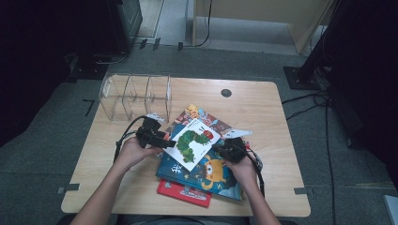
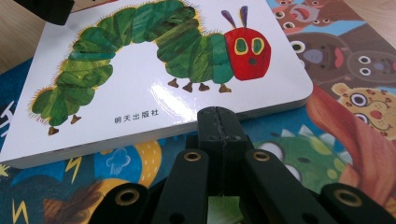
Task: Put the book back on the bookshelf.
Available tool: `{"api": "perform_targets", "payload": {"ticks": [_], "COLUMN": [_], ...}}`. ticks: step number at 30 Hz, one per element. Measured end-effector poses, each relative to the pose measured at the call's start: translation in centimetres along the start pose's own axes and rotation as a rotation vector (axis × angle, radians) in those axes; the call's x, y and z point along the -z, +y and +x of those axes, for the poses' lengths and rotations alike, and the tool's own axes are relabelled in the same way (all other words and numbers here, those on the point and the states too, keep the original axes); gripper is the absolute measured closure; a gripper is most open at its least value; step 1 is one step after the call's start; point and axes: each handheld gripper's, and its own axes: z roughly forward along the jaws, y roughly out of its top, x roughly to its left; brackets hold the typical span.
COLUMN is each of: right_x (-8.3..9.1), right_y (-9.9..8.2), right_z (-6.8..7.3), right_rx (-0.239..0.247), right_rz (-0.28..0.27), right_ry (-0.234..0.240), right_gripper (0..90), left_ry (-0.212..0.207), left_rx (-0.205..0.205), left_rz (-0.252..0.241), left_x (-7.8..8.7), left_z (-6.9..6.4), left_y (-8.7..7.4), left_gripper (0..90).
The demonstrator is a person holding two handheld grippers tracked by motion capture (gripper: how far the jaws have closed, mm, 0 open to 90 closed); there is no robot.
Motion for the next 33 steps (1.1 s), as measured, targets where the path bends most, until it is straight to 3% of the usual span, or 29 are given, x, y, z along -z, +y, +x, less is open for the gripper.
{"api": "perform_targets", "payload": {"ticks": [7, 14, 18, 22, 33], "right_x": [-0.6, -1.1, -0.7, -0.4, -2.0], "right_y": [0.4, 0.5, 0.4, 0.2, 1.1], "right_z": [0.1, 0.2, 0.5, 1.3, 1.7], "right_rx": [0.006, 0.004, -0.011, 0.025, 0.051], "right_rz": [-0.006, -0.022, 0.005, 0.031, 0.012], "right_ry": [0.015, 0.040, 0.040, 0.049, 0.089], "right_gripper": [90.0, 90.0, 90.0, 90.0, 90.0], "left_ry": [0.020, 0.014, 0.001, -0.011, -0.027], "left_rx": [-0.025, -0.001, 0.005, 0.011, 0.047], "left_rz": [0.061, 0.071, 0.073, 0.078, 0.105], "left_x": [-0.7, -0.9, -1.0, -1.1, -0.9], "left_z": [-0.2, 0.0, 0.1, 0.2, 0.9], "left_y": [0.8, 0.8, 0.9, 0.9, 0.7], "left_gripper": [29.6, 29.3, 29.2, 28.8, 26.1]}}
